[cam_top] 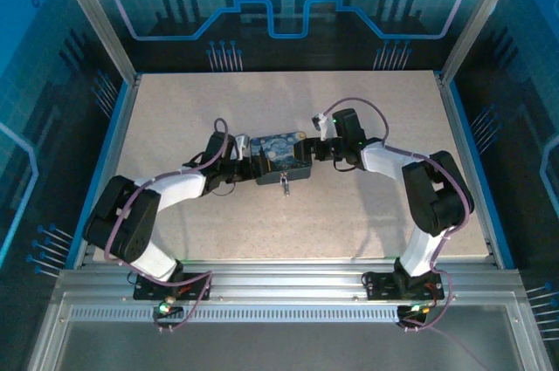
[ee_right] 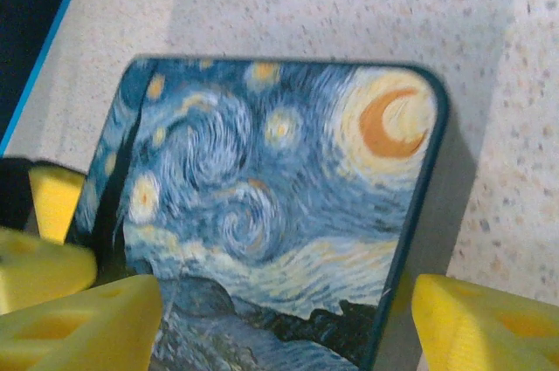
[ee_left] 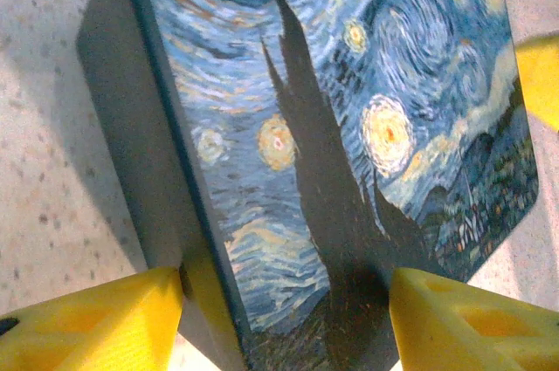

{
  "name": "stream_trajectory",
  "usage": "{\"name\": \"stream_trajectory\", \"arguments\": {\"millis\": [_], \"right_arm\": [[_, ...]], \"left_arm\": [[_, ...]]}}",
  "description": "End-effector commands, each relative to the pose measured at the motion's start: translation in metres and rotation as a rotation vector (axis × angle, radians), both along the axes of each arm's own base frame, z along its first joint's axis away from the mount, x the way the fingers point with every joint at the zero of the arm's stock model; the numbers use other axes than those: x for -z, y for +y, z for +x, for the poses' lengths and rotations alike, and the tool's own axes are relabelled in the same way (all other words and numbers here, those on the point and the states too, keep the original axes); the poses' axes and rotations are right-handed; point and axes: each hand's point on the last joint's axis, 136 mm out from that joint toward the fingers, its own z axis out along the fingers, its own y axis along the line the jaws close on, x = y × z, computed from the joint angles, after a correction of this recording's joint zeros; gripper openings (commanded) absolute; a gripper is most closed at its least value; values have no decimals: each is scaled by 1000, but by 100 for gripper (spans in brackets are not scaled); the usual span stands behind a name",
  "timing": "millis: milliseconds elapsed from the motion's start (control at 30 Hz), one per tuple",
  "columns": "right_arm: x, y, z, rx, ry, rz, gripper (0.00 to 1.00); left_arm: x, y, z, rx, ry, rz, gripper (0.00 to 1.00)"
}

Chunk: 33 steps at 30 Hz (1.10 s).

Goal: Unlock a padlock with a key

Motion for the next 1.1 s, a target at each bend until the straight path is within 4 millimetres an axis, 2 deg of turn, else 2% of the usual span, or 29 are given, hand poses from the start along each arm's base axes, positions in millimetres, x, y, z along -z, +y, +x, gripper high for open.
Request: {"name": "stream_trajectory", "arguments": {"millis": [0, 133, 200, 267, 400, 467, 567, 633, 767, 900, 1067], "right_arm": [[-27, -4, 19, 7, -115, 1, 79], [-43, -33, 18, 105, -155, -47, 83], [-48, -44, 6, 133, -162, -78, 83], [-48, -49, -14, 139, -145, -80, 81], [-31, -38, -65, 97, -59, -30, 71], [-19, -25, -89, 62, -19, -23, 66], [2, -6, -114, 28, 32, -30, 61], [15, 2, -120, 38, 51, -25, 57], [35, 16, -119, 77, 94, -20, 51], [44, 28, -117, 87, 100, -12, 48], [53, 32, -115, 101, 117, -6, 44]], "left_arm": [[11, 6, -21, -20, 53, 16, 64], [7, 10, -31, -45, 46, 9, 65], [4, 11, -33, -55, 36, 1, 65], [0, 11, -35, -61, 26, -12, 65], [-6, 6, -39, -57, 13, -28, 65], [-7, 3, -40, -51, 10, -35, 65], [-9, 2, -42, -51, 6, -43, 65], [-10, 2, -41, -58, 0, -47, 65], [-13, 8, -39, -84, -19, -29, 66], [-17, 11, -35, -97, -24, -24, 70], [-20, 13, -29, -114, -25, -45, 70]]}}
